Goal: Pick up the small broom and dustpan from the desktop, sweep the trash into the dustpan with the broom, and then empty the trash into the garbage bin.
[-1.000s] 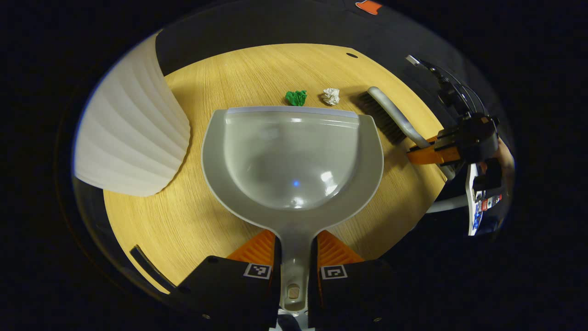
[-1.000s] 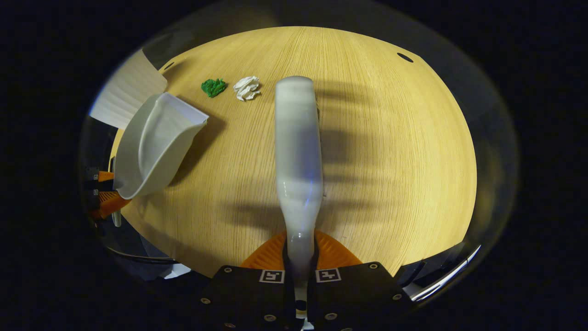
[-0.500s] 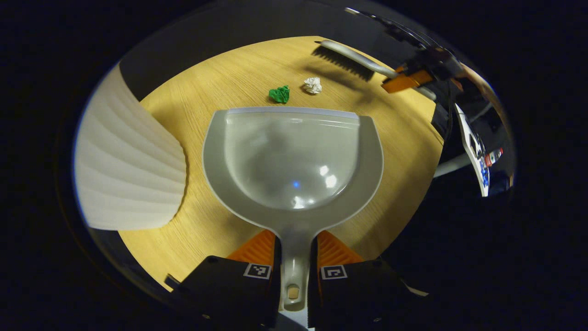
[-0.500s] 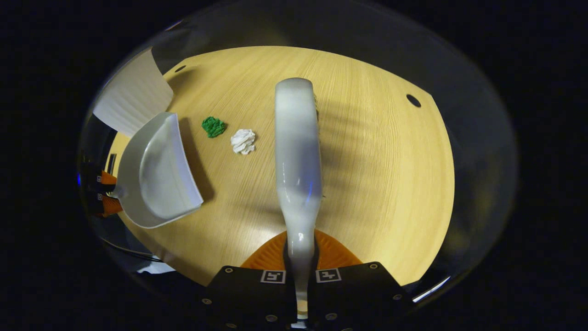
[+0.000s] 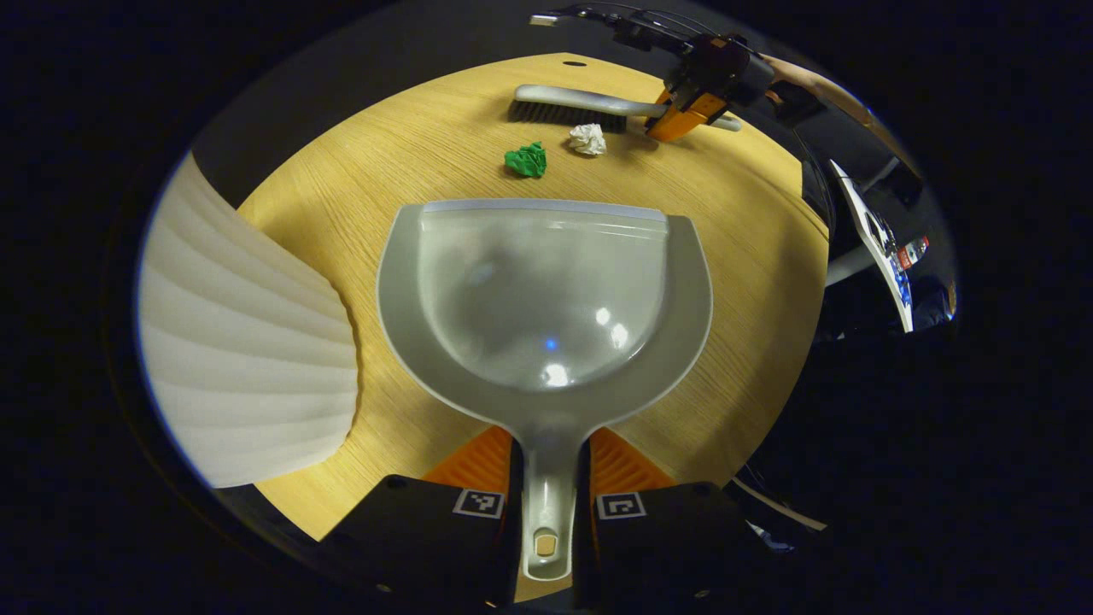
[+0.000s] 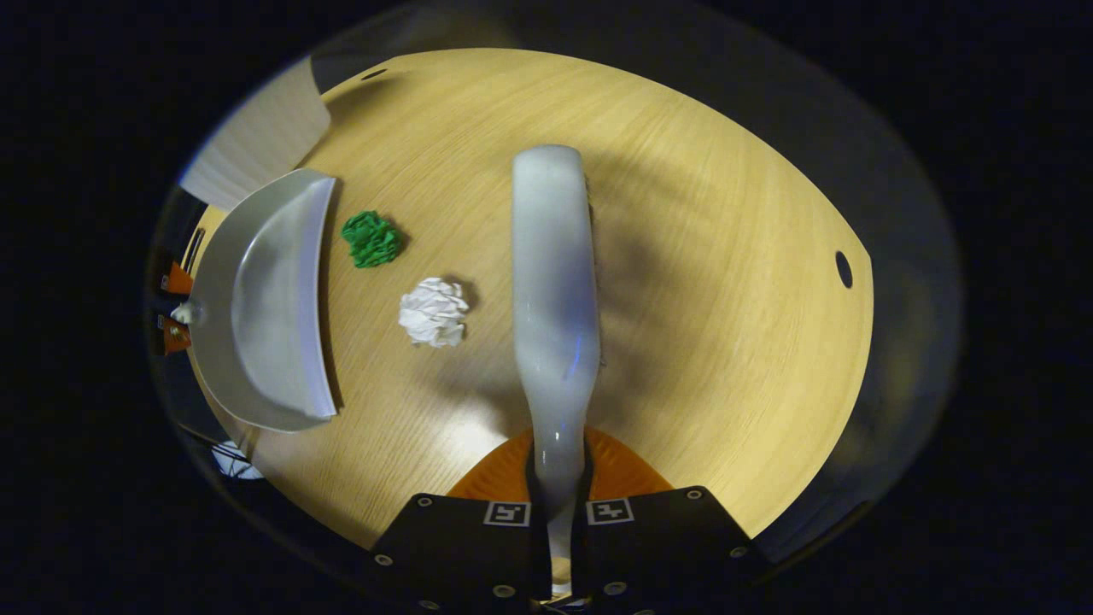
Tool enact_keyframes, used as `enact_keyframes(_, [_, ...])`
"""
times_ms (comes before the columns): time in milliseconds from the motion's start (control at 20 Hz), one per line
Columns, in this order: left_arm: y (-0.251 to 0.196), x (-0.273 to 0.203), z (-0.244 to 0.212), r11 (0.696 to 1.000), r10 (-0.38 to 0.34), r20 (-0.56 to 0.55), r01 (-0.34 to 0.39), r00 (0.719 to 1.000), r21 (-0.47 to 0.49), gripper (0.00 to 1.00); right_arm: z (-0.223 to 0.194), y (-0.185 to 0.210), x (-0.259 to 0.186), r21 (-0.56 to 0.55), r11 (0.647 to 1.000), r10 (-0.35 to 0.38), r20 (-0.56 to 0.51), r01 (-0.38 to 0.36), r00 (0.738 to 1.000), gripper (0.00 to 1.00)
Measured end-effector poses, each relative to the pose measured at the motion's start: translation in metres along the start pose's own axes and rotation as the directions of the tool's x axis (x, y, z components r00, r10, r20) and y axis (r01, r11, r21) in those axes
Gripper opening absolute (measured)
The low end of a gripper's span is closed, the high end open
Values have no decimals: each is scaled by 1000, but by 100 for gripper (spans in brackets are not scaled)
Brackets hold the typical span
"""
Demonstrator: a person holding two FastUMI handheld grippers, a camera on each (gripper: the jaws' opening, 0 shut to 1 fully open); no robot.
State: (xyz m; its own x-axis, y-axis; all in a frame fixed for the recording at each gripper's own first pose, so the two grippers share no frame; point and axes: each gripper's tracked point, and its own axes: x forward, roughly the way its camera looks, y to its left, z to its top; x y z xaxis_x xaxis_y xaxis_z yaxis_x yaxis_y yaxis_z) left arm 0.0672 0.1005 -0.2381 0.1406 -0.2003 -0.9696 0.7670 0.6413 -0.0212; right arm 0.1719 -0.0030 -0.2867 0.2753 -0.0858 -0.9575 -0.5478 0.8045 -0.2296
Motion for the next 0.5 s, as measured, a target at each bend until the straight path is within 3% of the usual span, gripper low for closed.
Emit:
enact_keyframes(300, [10,0,0,996,-1,-31,4,1000,88,25,9,73,-5,-169,976,140,-17,-141,990,9])
enact_keyframes(500, [9,5,3,995,-7,-36,10,999,96,25,8,65,-4,-177,960,220,1,-216,975,9])
